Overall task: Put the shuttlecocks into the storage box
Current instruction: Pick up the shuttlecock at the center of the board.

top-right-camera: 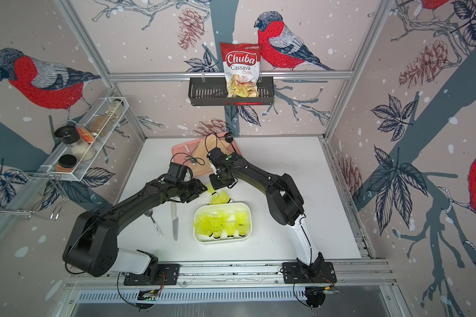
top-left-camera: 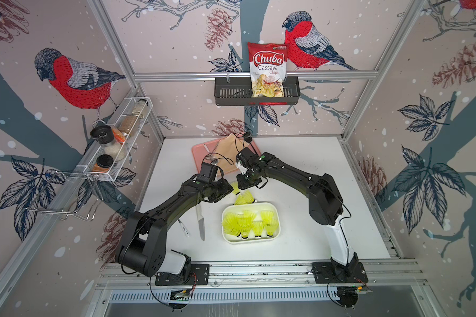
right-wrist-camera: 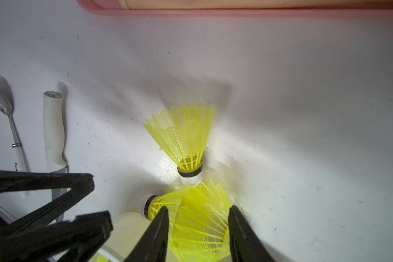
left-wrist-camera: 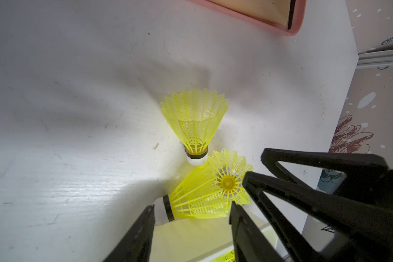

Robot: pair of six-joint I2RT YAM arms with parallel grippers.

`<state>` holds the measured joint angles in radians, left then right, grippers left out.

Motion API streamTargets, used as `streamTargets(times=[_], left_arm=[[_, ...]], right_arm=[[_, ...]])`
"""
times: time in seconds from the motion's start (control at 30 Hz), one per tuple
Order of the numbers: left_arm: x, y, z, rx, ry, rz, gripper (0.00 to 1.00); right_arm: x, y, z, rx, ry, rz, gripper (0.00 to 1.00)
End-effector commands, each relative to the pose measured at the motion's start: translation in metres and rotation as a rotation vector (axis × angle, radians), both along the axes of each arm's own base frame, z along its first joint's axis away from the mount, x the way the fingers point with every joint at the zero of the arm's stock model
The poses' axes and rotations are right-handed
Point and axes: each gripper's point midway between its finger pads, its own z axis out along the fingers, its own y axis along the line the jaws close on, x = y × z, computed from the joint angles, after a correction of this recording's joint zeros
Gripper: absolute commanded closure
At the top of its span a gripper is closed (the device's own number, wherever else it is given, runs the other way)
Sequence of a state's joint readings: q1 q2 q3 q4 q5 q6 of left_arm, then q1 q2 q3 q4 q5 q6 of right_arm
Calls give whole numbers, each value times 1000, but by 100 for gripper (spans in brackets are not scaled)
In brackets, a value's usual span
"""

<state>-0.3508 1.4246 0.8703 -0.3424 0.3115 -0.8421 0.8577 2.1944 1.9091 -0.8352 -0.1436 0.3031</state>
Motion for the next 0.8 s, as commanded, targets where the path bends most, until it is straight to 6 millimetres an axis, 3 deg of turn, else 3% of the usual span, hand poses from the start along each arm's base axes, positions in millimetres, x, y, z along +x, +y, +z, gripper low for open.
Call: streamTargets(times=[0.0,0.37,0.77], left_arm=[[6,4,6,0,-31,40,43],[-4,6,22,-43,-69,41,34],[-14,5,32,-81,-91,31,30]], right_arm=[[-3,-2,-12,-43,5,32,55],[-8,11,-37,-62,34,43,54],[-2,9,-56,-100,35,8,59]])
